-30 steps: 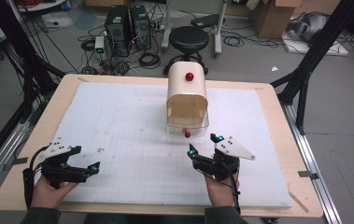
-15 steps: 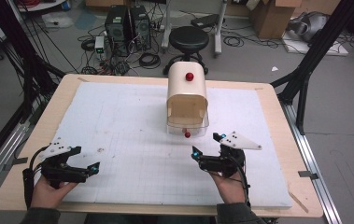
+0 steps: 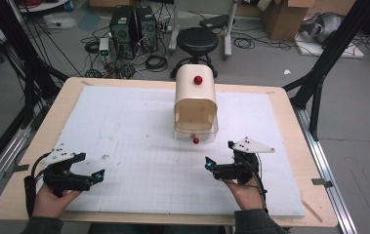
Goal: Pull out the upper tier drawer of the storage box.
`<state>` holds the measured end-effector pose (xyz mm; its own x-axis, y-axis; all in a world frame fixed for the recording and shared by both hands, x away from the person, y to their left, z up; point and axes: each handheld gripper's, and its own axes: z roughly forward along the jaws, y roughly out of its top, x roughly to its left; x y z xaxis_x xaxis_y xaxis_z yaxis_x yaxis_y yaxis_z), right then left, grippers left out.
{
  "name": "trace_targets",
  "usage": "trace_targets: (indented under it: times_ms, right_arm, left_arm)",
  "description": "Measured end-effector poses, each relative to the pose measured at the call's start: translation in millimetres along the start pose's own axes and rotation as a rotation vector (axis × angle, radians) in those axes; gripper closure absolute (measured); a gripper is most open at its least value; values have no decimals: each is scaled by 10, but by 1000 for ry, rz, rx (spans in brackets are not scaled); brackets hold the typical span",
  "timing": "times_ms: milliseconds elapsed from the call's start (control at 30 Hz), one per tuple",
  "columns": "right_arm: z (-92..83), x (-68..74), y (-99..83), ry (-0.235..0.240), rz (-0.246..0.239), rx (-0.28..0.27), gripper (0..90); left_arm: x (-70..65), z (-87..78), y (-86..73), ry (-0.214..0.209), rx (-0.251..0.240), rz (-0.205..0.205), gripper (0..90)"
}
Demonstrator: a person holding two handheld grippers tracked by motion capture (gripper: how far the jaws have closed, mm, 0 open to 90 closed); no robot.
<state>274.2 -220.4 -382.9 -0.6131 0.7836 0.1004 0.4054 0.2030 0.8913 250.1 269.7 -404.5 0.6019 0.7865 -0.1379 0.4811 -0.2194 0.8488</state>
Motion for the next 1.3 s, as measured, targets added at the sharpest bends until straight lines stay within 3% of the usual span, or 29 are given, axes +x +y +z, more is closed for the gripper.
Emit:
trace_targets:
  times_ms: [400, 1300]
  right_arm:
    - [-2, -172, -67, -14, -16, 32, 4]
    - [-230, -475, -389, -71, 44, 56, 5]
  left_arm:
    - [-2, 2, -2, -10, -4, -9, 17]
    - [21, -28, -26, -12, -1, -9, 17]
